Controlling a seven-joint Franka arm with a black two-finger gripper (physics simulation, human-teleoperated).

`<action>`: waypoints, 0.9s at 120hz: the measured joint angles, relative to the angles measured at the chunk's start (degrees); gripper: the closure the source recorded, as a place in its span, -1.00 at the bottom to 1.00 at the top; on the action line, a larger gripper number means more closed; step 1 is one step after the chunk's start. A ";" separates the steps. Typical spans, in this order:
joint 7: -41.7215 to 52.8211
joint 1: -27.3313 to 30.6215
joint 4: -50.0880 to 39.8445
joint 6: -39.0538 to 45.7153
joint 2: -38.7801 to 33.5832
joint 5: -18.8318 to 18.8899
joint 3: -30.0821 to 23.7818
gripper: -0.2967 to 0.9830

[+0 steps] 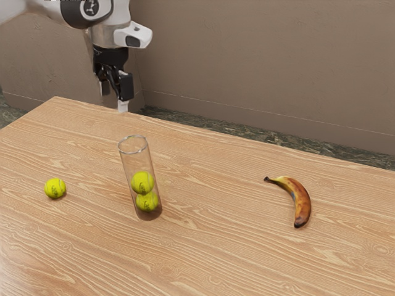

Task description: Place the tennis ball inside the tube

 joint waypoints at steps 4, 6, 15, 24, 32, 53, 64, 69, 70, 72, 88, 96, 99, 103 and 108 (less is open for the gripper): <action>0.61 0.15 -0.28 0.79 -0.07 0.06 0.16 -0.54; 0.91 0.27 -0.41 1.05 -0.12 0.10 0.23 -0.54; 2.09 1.63 -2.54 1.84 -0.23 0.24 0.37 -0.54; 3.09 4.93 -5.61 2.68 -0.25 0.32 0.41 -0.54; 3.88 7.48 -8.22 3.31 -0.32 0.31 0.43 -0.54; 5.56 15.80 -14.57 4.26 -0.12 0.24 0.58 -0.54; 6.28 20.11 -16.41 5.35 1.82 1.02 0.73 -0.54; 6.52 20.86 -17.66 7.08 3.57 1.96 0.84 -0.54; 6.57 20.94 -17.84 7.45 3.98 2.22 0.86 -0.54; 6.65 21.07 -18.13 8.14 4.71 2.71 0.89 -0.54; 7.26 21.18 -19.03 12.04 10.26 4.92 5.11 -0.54; 7.46 21.14 -19.04 14.08 13.01 5.47 6.83 -0.54; 7.50 21.06 -19.03 15.00 14.01 5.63 7.39 -0.54; 7.55 20.98 -18.96 16.29 15.26 5.81 7.87 -0.54; 7.60 20.67 -18.68 17.87 16.22 5.99 8.75 -0.54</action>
